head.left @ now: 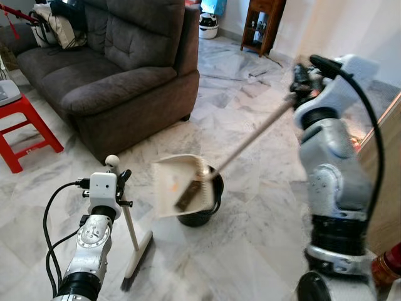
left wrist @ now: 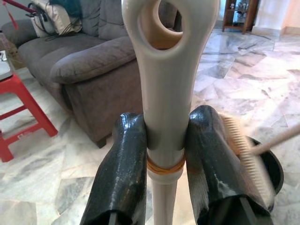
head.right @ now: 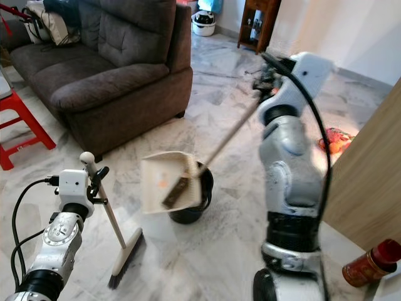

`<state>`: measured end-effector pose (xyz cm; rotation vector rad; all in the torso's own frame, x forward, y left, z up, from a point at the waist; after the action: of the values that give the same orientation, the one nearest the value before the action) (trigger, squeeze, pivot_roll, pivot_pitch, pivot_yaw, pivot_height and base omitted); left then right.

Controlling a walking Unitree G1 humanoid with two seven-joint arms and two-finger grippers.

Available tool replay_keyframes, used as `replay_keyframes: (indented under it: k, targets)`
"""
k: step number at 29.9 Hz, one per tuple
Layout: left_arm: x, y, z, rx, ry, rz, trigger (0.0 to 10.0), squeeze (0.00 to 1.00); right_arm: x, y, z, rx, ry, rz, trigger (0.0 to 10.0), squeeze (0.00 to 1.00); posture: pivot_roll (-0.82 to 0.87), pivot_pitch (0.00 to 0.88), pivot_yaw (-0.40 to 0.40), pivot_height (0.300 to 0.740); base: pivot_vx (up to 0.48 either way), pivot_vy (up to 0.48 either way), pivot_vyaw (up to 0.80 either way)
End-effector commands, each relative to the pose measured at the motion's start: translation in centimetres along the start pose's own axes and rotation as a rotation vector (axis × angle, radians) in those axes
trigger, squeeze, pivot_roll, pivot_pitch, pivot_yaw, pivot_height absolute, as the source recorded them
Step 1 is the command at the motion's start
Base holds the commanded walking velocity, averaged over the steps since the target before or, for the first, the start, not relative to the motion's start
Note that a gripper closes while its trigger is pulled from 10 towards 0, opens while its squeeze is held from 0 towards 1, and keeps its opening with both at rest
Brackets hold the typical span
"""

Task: Sweep floor

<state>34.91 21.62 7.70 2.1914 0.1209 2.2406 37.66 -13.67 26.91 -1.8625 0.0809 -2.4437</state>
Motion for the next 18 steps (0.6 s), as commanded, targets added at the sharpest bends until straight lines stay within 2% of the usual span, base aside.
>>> replay_keyframes:
  k: [1, 18]
  targets:
    - [1.34, 0.42, 0.48, -0.013, 0.054, 0.023, 10.0, 0.00, 0.89, -0.33, -0.08, 0.011, 0.058, 0.025, 10.0, 0.00, 0.02, 0.000, -0.048, 0.740, 0.000, 0.000, 0.00]
    - [1.42, 0.40, 0.38, -0.002, 0.065, 0.024, 10.0, 0.00, 0.66, -0.74, -0.03, 0.022, 0.068, 0.036, 10.0, 0.00, 0.02, 0.000, -0.051, 0.740, 0.000, 0.000, 0.00]
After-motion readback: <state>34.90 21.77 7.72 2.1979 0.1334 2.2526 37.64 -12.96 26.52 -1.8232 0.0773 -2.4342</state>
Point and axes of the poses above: a point about 5 cm out from each wrist's last joint towards the gripper, its own z axis pointing out of the wrist towards the gripper, its own x axis along the axis of the wrist's last joint, y = z × x, the point moved 4 cm from there along z, pointing out of the wrist towards the gripper, and after that the axes turned 12 degrees about -z, right-handed, at the moved point
